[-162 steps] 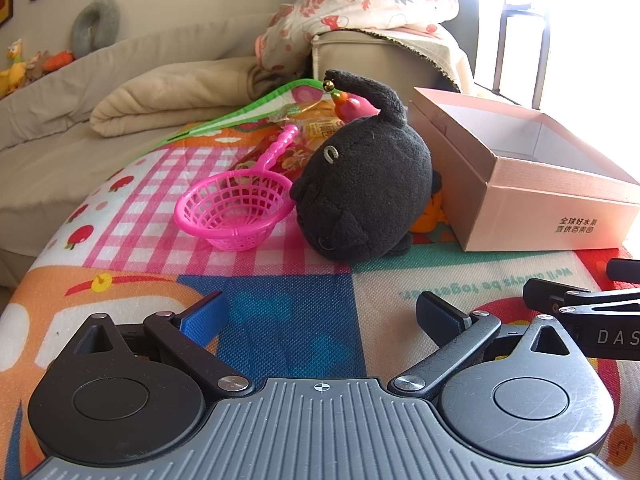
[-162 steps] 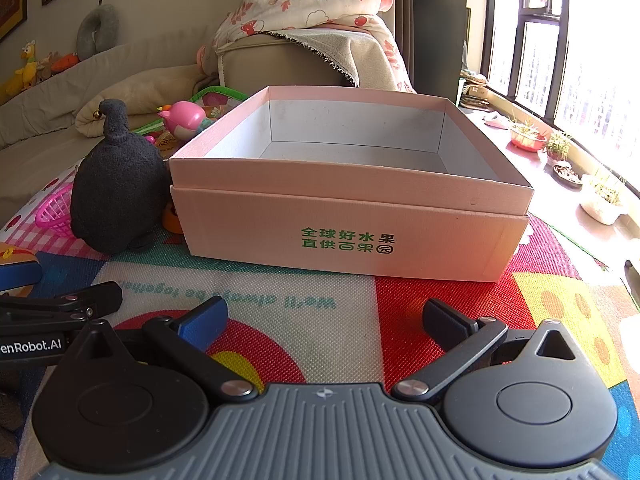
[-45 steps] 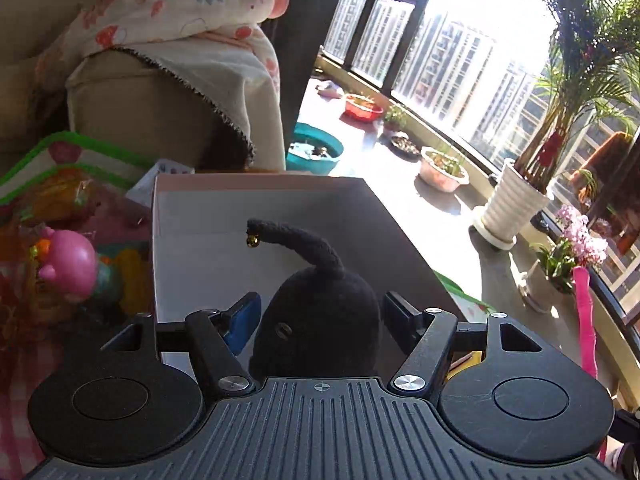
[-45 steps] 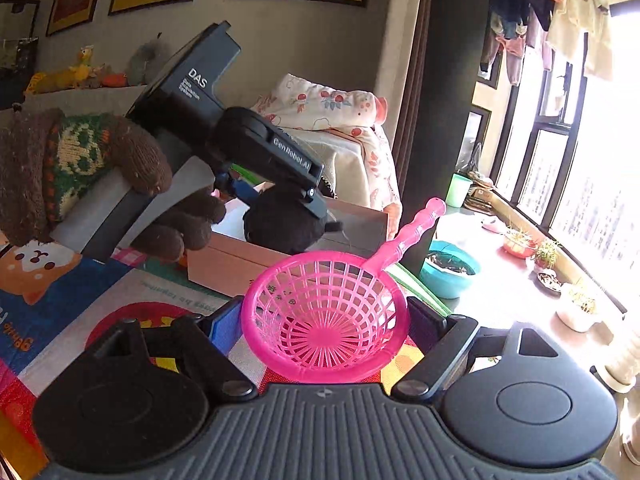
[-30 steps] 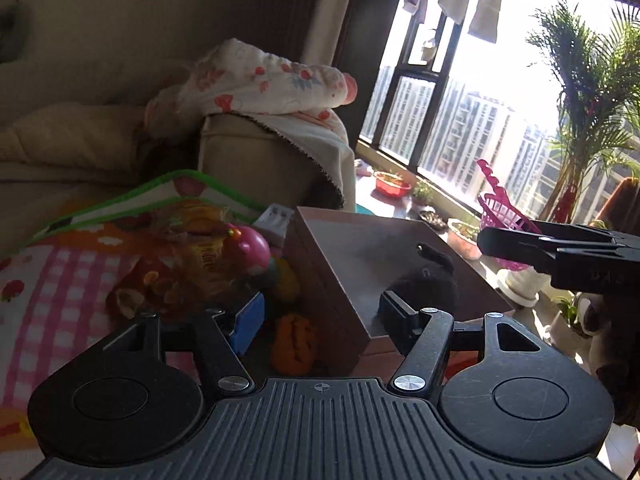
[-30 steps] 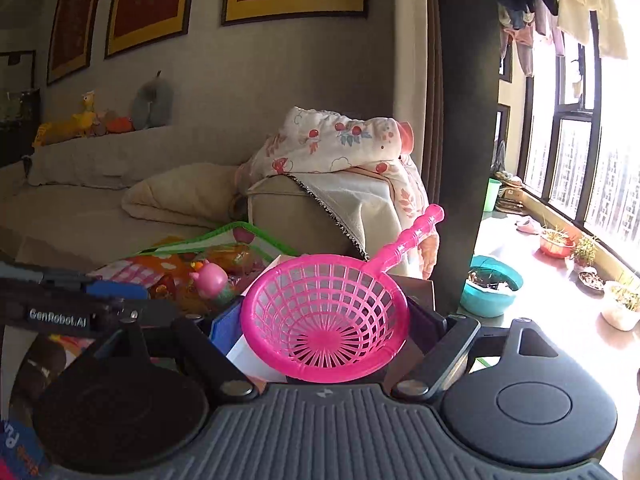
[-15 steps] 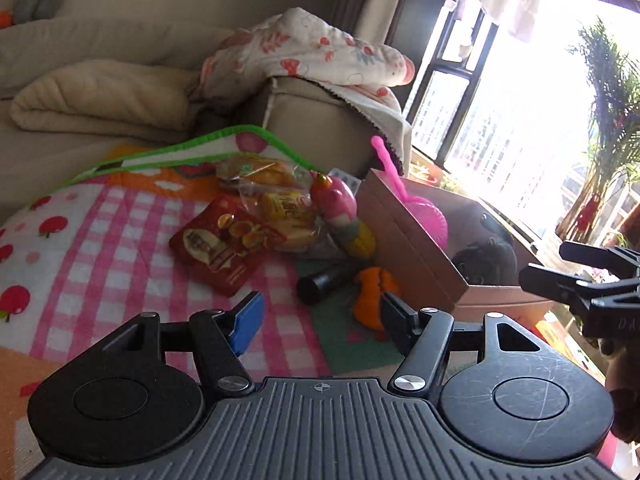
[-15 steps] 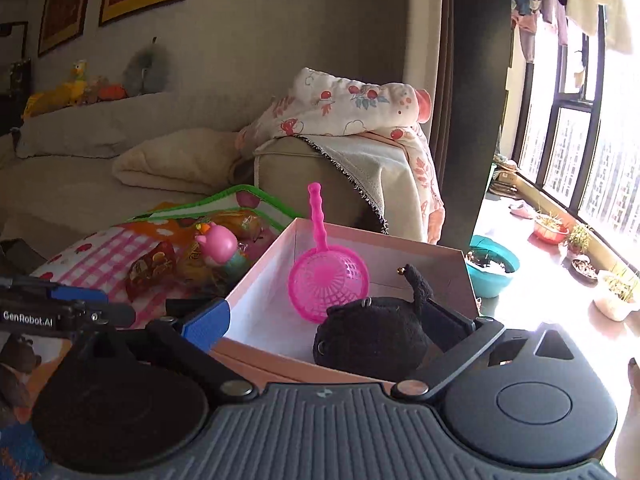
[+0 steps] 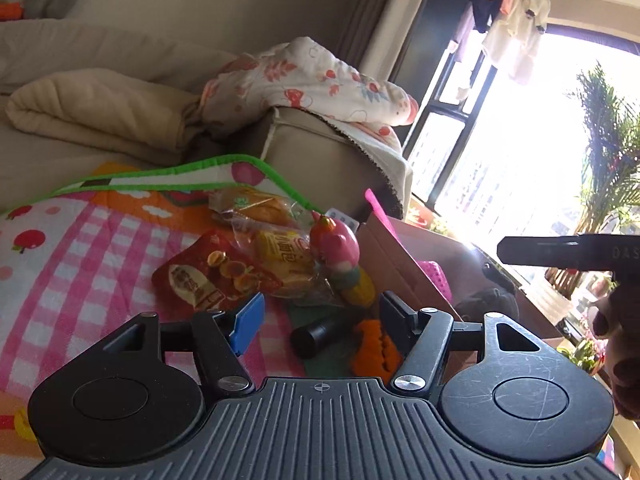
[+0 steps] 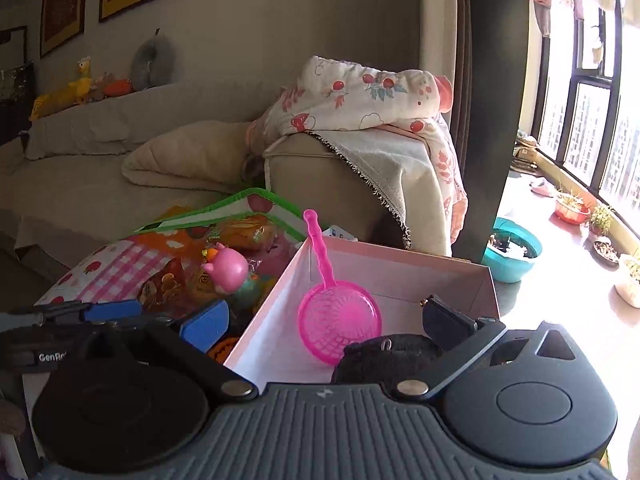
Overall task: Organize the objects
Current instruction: 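Lower the pink net scoop into the pink box and open the right tool, then grasp the white battery charger with the right tool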
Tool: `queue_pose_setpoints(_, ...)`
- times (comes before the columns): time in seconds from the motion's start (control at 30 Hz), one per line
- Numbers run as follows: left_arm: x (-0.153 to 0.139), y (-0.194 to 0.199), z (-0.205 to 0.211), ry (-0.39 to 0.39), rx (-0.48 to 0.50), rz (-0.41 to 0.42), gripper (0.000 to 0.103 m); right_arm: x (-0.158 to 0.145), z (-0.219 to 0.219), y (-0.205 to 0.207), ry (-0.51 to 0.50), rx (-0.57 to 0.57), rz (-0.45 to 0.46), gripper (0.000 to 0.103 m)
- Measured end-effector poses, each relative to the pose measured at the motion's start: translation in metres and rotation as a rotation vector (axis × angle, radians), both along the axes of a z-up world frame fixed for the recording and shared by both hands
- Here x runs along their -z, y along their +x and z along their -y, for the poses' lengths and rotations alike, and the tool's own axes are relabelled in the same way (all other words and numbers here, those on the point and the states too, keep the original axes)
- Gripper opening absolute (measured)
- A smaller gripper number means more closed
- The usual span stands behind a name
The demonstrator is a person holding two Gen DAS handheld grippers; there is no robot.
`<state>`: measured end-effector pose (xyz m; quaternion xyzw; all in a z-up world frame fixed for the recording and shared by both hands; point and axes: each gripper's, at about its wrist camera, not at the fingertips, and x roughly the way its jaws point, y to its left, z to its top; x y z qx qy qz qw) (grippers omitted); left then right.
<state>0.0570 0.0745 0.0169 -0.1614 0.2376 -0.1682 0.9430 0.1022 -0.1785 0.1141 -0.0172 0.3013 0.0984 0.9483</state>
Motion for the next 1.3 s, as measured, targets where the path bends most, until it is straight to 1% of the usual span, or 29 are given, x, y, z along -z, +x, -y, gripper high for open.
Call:
queue_pose_setpoints(0.03, 0.0, -0.001, -0.004, -0.018, -0.004, 0.009, 0.069, 0.0, -0.002, 0.014, 0.005, 0.012, -0.021, 0.096)
queue_pose_setpoints(0.07, -0.001, -0.001, -0.008, -0.037, -0.01, 0.019, 0.069, 0.001, -0.006, 0.037, 0.007, 0.031, -0.053, 0.087)
queue_pose_setpoints(0.13, -0.002, -0.002, -0.014, -0.071, -0.026, 0.03, 0.069, 0.002, -0.012, 0.07, 0.011, 0.061, -0.089, 0.079)
queue_pose_setpoints(0.23, 0.0, -0.001, -0.022, -0.12, -0.032, 0.027, 0.069, 0.006, -0.019, 0.125, 0.061, 0.086, -0.189, 0.08)
queue_pose_setpoints(0.27, 0.001, 0.0, -0.023, -0.132, -0.028, 0.023, 0.069, 0.01, -0.021, 0.144, 0.072, 0.109, -0.235, 0.084)
queue_pose_setpoints(0.33, 0.003, 0.0, -0.024, -0.148, -0.013, 0.014, 0.069, 0.019, -0.027, 0.177, 0.072, 0.171, -0.309, 0.086)
queue_pose_setpoints(0.4, 0.005, 0.001, -0.024, -0.161, 0.006, 0.003, 0.069, 0.028, -0.038, 0.205, 0.026, 0.219, -0.327, 0.086)
queue_pose_setpoints(0.43, 0.005, 0.001, -0.024, -0.17, 0.018, 0.0, 0.069, 0.031, -0.043, 0.215, 0.011, 0.223, -0.336, 0.086)
queue_pose_setpoints(0.53, 0.005, 0.0, -0.026, -0.189, 0.031, 0.004, 0.068, 0.05, -0.063, 0.25, -0.018, 0.216, -0.432, 0.088)
queue_pose_setpoints(0.6, 0.004, -0.001, -0.03, -0.2, 0.022, 0.009, 0.068, 0.066, -0.072, 0.265, -0.051, 0.24, -0.508, 0.088)
queue_pose_setpoints(0.67, 0.003, -0.002, -0.033, -0.212, 0.009, 0.015, 0.068, 0.077, -0.073, 0.273, -0.075, 0.281, -0.548, 0.087)
queue_pose_setpoints(0.7, 0.003, -0.003, -0.034, -0.217, 0.006, 0.017, 0.068, 0.079, -0.073, 0.274, -0.069, 0.283, -0.559, 0.075)
queue_pose_setpoints(0.73, 0.002, -0.003, -0.035, -0.222, 0.004, 0.021, 0.068, 0.081, -0.072, 0.273, -0.056, 0.275, -0.572, 0.057)
queue_pose_setpoints(0.77, 0.002, -0.003, -0.037, -0.229, 0.001, 0.021, 0.068, 0.08, -0.072, 0.269, -0.039, 0.271, -0.576, 0.053)
queue_pose_setpoints(0.8, 0.001, -0.003, -0.038, -0.232, 0.001, 0.021, 0.068, 0.078, -0.072, 0.264, -0.037, 0.26, -0.57, 0.05)
queue_pose_setpoints(0.83, 0.001, -0.003, -0.038, -0.233, 0.001, 0.02, 0.068, 0.075, -0.075, 0.256, -0.045, 0.231, -0.555, 0.05)
queue_pose_setpoints(0.9, 0.002, -0.002, -0.038, -0.228, -0.005, 0.017, 0.068, 0.061, -0.077, 0.236, -0.043, 0.186, -0.496, 0.05)
queue_pose_setpoints(1.03, 0.003, -0.001, -0.038, -0.216, -0.017, 0.019, 0.068, 0.023, -0.063, 0.185, 0.087, 0.109, -0.399, 0.049)
queue_pose_setpoints(1.1, 0.003, -0.002, -0.037, -0.207, -0.02, 0.02, 0.068, 0.007, -0.057, 0.16, 0.12, 0.065, -0.366, 0.047)
queue_pose_setpoints(1.13, 0.004, -0.001, -0.037, -0.204, -0.021, 0.019, 0.068, 0.0, -0.054, 0.148, 0.137, 0.039, -0.37, 0.021)
queue_pose_setpoints(1.17, 0.004, -0.001, -0.037, -0.198, -0.021, 0.019, 0.068, -0.004, -0.05, 0.135, 0.153, 0.031, -0.388, 0.013)
queue_pose_setpoints(1.23, 0.005, -0.002, -0.036, -0.186, -0.024, 0.019, 0.068, -0.008, -0.043, 0.108, 0.182, 0.009, -0.404, 0.012)
queue_pose_setpoints(1.3, 0.006, -0.002, -0.035, -0.172, -0.03, 0.024, 0.068, -0.013, -0.034, 0.079, 0.171, -0.006, -0.376, 0.012)
